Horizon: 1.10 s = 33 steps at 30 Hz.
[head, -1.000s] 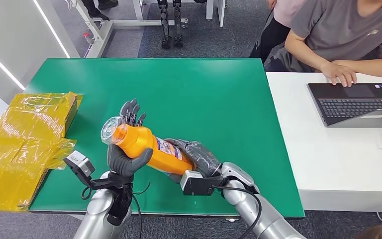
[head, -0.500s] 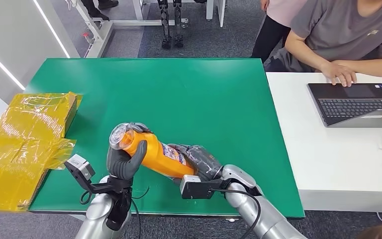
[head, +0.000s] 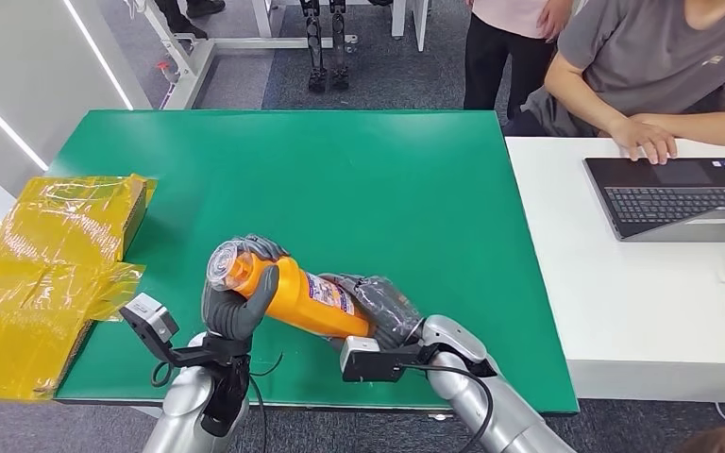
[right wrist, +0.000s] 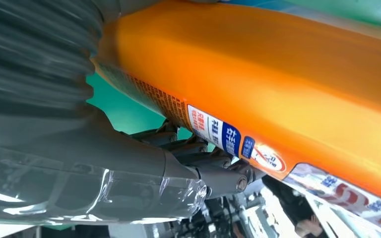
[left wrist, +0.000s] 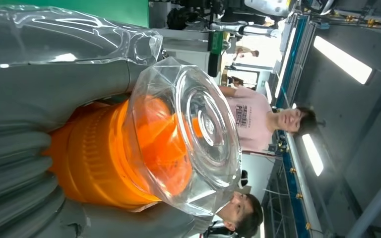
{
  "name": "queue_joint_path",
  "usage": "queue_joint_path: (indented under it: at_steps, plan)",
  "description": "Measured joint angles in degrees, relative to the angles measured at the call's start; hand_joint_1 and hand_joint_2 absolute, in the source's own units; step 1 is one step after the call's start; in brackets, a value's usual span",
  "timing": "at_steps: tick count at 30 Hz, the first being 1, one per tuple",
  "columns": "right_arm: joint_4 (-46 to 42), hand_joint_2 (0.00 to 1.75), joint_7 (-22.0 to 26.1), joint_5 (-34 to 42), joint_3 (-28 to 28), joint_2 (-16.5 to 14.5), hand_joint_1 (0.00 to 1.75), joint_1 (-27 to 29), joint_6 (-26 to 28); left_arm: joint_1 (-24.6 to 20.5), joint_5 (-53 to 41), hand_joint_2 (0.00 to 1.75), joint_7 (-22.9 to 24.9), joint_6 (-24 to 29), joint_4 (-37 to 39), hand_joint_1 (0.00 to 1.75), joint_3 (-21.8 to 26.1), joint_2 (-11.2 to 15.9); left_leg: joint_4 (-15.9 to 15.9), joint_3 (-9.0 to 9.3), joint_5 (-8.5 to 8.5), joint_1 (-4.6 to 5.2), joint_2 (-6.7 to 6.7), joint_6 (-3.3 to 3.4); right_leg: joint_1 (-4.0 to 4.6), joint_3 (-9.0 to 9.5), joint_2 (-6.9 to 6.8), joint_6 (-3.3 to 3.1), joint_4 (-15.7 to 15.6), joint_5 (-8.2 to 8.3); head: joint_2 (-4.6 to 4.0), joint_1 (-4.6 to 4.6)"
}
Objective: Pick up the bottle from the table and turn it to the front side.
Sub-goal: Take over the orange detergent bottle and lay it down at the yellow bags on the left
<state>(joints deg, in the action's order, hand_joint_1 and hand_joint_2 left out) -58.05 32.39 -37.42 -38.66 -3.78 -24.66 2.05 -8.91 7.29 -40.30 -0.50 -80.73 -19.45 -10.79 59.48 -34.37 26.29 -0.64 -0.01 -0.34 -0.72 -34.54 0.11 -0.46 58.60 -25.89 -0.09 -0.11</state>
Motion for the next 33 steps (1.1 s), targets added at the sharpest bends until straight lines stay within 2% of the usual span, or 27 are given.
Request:
queue_joint_path:
  at_steps: [1, 2, 14, 18, 23, 28, 33]
  plan:
    - [-0.4, 1.75, -0.2, 0.2, 0.1, 0.0, 0.11, 0.3, 0.7, 0.0, -0.1, 1.75, 0.0, 0.0, -0.2, 1.75, 0.0, -0.1, 0.0, 0.0, 0.0, 0.0, 0.0, 0.0, 0.0, 0.0, 0.0, 0.0, 0.0, 0.0, 0.0, 0.0]
    - [-0.8, 1.75, -0.3, 0.4, 0.2, 0.0, 0.0, 0.6, 1.3, 0.0, -0.1, 1.75, 0.0, 0.0, -0.4, 1.75, 0.1, -0.1, 0.0, -0.01, 0.0, 0.0, 0.0, 0.0, 0.0, 0.0, 0.0, 0.0, 0.0, 0.0, 0.0, -0.01]
    - [-9.3, 1.75, 1.2, 8.2, 3.1, -1.9, 0.0, 5.4, 11.8, 0.1, 0.6, 1.75, 0.0, 1.5, -1.4, 1.75, 0.8, -0.9, 0.0, -0.01, 0.0, 0.0, -0.02, 0.0, 0.0, 0.0, -0.03, 0.0, 0.0, 0.0, -0.01, 0.0]
    - [-11.6, 1.75, 1.9, 10.2, 3.9, -2.2, 0.0, 6.5, 13.1, 0.1, 0.6, 1.75, 0.0, 2.1, -1.7, 1.75, 1.0, -0.9, 0.0, -0.01, 0.0, 0.0, -0.03, 0.0, 0.0, 0.0, -0.03, 0.0, 0.0, 0.0, 0.0, 0.0]
    - [-15.5, 1.75, 5.4, 19.9, 4.4, -2.4, 0.0, 9.3, 18.7, 0.2, -1.5, 1.75, 0.0, 5.3, -3.7, 1.75, 1.5, -0.6, 0.0, -0.02, 0.0, 0.0, -0.03, 0.0, 0.0, 0.0, -0.04, 0.0, 0.0, 0.0, 0.0, 0.0]
    - [-21.1, 1.75, 7.4, 27.0, 4.0, -2.1, 0.0, 12.7, 24.4, 0.8, -12.3, 1.75, 0.1, 11.8, -7.4, 1.75, 3.4, 1.1, 0.0, -0.02, 0.01, -0.01, -0.02, 0.0, 0.0, -0.02, -0.02, 0.0, 0.0, -0.01, 0.0, -0.01]
    - [-28.0, 1.75, 7.7, 30.7, 1.7, -0.5, 0.0, 14.9, 24.5, 0.1, -29.4, 1.75, 2.3, 21.2, -10.0, 1.75, 6.0, 5.6, -0.1, 0.01, -0.01, -0.02, 0.01, -0.03, 0.01, -0.03, 0.0, -0.01, 0.0, -0.01, 0.0, -0.01]
